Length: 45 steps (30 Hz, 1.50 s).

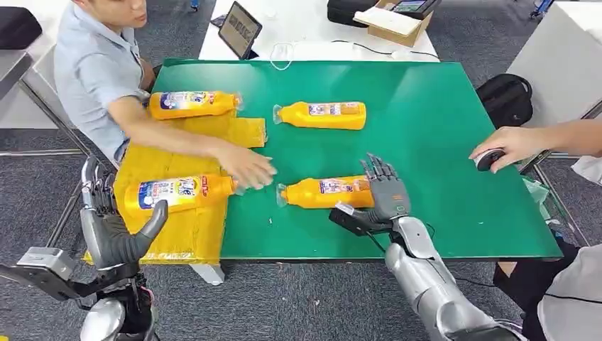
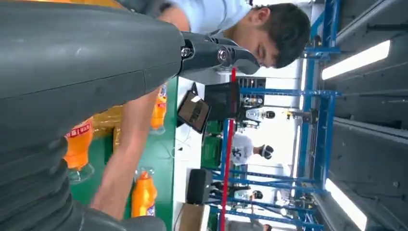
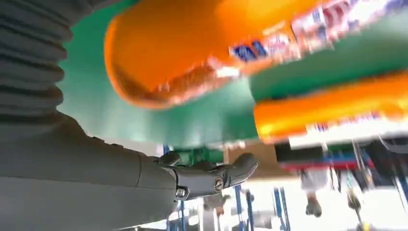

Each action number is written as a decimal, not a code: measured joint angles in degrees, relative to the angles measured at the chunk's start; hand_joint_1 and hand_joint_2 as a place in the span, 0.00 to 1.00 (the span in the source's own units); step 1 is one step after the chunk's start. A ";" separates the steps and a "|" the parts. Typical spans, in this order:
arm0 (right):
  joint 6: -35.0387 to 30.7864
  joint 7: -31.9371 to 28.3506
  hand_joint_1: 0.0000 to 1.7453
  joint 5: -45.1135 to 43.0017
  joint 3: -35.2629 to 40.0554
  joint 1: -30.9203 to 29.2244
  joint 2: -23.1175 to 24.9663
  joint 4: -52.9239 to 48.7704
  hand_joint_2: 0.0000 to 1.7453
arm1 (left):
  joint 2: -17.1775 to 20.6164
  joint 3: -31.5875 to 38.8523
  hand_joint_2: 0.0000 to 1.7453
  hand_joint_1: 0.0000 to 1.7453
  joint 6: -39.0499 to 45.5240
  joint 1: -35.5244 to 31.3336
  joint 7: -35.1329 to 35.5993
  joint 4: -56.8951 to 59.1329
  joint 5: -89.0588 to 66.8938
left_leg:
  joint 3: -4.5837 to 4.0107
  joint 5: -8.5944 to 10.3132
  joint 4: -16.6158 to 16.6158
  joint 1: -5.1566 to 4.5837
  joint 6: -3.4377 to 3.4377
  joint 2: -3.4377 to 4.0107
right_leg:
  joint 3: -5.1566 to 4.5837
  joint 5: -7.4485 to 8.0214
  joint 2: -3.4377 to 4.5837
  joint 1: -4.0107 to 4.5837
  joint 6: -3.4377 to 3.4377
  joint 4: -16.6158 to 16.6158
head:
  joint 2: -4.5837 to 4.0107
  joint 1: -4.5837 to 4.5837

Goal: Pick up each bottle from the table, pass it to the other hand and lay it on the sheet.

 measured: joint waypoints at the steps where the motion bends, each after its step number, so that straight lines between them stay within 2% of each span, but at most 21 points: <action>1: 0.24 0.00 0.00 -0.17 0.07 -0.11 -0.02 0.33 1.00 | 0.00 0.00 1.00 0.00 0.00 0.02 0.00 0.00 -0.09 | 0.00 0.00 0.00 0.00 0.00 0.00 | 0.00 0.00 0.00 0.00 0.00 0.00 | 0.00 0.00; 15: 4.06 0.22 0.00 -2.01 1.05 -2.54 -0.42 5.31 1.00 | -0.17 -0.81 1.00 0.00 -0.98 -0.43 0.02 0.50 -1.62 | -0.01 0.00 0.00 -0.01 0.00 0.01 | -0.01 0.00 0.01 -0.02 0.00 0.00 | 0.00 0.00; 20: 7.67 2.21 0.02 -1.27 2.27 -3.85 -1.03 6.71 1.00 | -0.20 -1.49 1.00 0.00 -1.29 -0.97 -0.02 0.50 -2.36 | -0.01 0.00 0.00 -0.01 0.01 0.01 | -0.01 0.00 0.01 -0.02 0.00 0.00 | 0.00 0.00; 21: 9.25 3.02 0.25 -1.02 2.49 -4.43 -1.18 7.21 1.00 | -0.20 -1.66 1.00 0.00 -1.29 -1.11 -0.02 0.52 -2.38 | -0.01 -0.01 0.00 -0.01 0.01 0.01 | -0.01 0.00 0.01 -0.02 0.00 0.00 | 0.00 0.00; 22: 10.47 3.61 0.80 -0.85 2.75 -4.96 -1.27 7.63 1.00 | -0.20 -1.75 1.00 0.00 -1.31 -1.27 0.00 0.61 -2.38 | 0.00 -0.01 0.00 -0.01 0.01 0.02 | -0.01 0.00 0.02 -0.02 0.00 0.00 | 0.00 -0.02; 23: 11.43 4.04 0.85 -0.83 3.02 -5.38 -1.44 7.98 1.00 | -0.20 -1.83 1.00 0.00 -1.44 -1.41 0.02 0.74 -2.38 | 0.00 -0.01 0.00 -0.01 0.01 0.03 | -0.01 0.00 0.02 -0.02 0.00 0.00 | 0.00 0.00; 27: 15.65 2.75 0.89 -2.43 3.47 -7.01 -1.73 9.27 1.00 | -0.20 -2.08 1.00 0.00 -3.11 -2.37 0.24 1.55 -1.64 | 0.00 0.00 0.01 -0.01 0.01 0.01 | 0.01 0.00 0.01 -0.02 0.01 0.00 | 0.00 0.00; 30: 18.20 1.38 0.88 -3.26 3.50 -8.63 -1.81 9.98 1.00 | -0.20 -2.49 1.00 0.00 -3.85 -3.74 0.26 2.42 -1.16 | 0.02 0.01 0.01 -0.01 0.01 0.02 | 0.02 0.02 0.02 -0.02 0.01 0.00 | 0.00 0.02; 31: 18.51 1.31 0.94 -3.25 3.60 -8.99 -1.81 10.18 1.00 | -0.20 -2.64 1.00 0.00 -3.93 -4.19 0.26 2.69 -1.16 | 0.03 0.01 0.01 -0.01 0.01 0.02 | 0.02 0.02 0.02 -0.02 0.01 0.00 | 0.00 -0.02; 33: 18.64 1.14 1.00 -3.23 3.76 -9.47 -1.81 10.44 1.00 | -0.20 -2.86 1.00 0.00 -3.98 -4.86 0.31 3.06 -1.16 | 0.03 0.01 0.01 -0.01 0.01 0.02 | 0.02 0.02 0.02 -0.02 0.01 0.00 | 0.00 0.00; 41: 18.07 -1.36 1.00 -4.15 4.20 -10.09 -1.77 11.28 1.00 | -0.17 -3.26 1.00 0.00 -3.80 -5.60 0.42 3.85 -1.03 | 0.00 0.00 0.01 -0.01 0.01 0.01 | 0.00 0.01 0.01 -0.02 0.01 0.01 | 0.00 0.00; 45: 15.91 -5.48 1.00 -6.94 4.20 -9.76 -1.66 11.38 1.00 | -0.17 -3.28 1.00 0.00 -3.85 -5.91 0.42 4.24 -0.85 | -0.01 0.00 0.01 -0.01 0.02 0.02 | -0.01 0.01 0.01 -0.02 0.01 0.01 | 0.00 0.00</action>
